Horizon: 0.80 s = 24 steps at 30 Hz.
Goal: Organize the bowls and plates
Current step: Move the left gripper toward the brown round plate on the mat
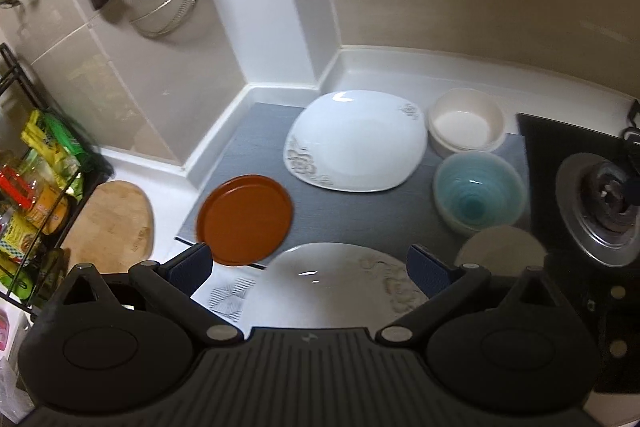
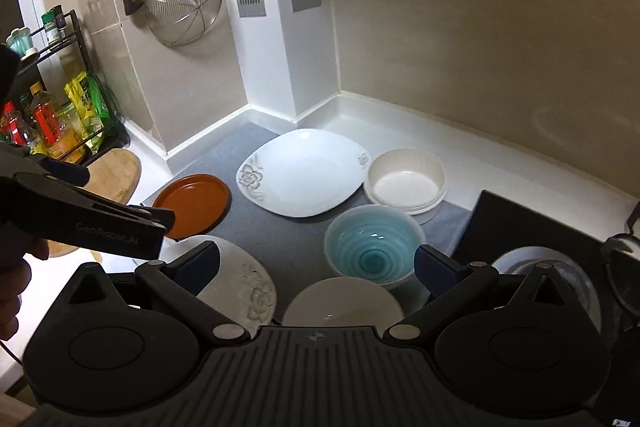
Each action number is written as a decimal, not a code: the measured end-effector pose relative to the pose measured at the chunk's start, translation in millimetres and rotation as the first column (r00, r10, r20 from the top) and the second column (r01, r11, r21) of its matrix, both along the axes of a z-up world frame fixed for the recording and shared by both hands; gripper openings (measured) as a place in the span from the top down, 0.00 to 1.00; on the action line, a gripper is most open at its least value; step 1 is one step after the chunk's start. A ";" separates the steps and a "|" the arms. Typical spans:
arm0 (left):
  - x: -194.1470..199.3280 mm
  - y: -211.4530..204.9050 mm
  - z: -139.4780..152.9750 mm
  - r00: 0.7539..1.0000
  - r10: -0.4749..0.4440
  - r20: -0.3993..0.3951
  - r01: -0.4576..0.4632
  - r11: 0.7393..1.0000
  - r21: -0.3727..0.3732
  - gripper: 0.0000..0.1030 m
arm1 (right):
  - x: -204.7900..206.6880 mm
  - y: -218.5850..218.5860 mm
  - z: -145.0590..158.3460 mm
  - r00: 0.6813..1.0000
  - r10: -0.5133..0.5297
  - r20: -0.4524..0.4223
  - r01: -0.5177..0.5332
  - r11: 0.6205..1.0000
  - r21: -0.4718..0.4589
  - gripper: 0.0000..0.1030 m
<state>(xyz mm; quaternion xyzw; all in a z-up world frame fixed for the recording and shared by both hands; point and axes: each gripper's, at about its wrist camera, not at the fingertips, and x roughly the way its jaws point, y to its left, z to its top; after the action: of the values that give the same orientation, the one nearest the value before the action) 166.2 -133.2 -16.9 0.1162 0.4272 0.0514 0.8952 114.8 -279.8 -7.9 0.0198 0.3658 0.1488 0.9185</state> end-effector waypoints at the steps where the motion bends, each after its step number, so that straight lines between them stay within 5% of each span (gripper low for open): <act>1: -2.0 -4.5 -1.1 1.000 -0.007 -0.002 0.007 1.000 0.005 0.00 | -1.1 -4.2 0.0 1.000 -0.007 0.004 0.007 1.000 0.003 0.00; 24: -1.3 1.2 -1.3 0.999 0.031 -0.023 -0.030 0.999 0.021 0.00 | 10.0 -9.5 -6.0 1.000 0.003 0.004 -0.003 0.998 0.060 0.00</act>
<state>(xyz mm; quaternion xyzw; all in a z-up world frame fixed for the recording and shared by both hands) 164.9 -132.1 -18.2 0.1196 0.4388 0.0682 0.8880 124.8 -289.3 -14.0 0.0466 0.3592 0.1610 0.9181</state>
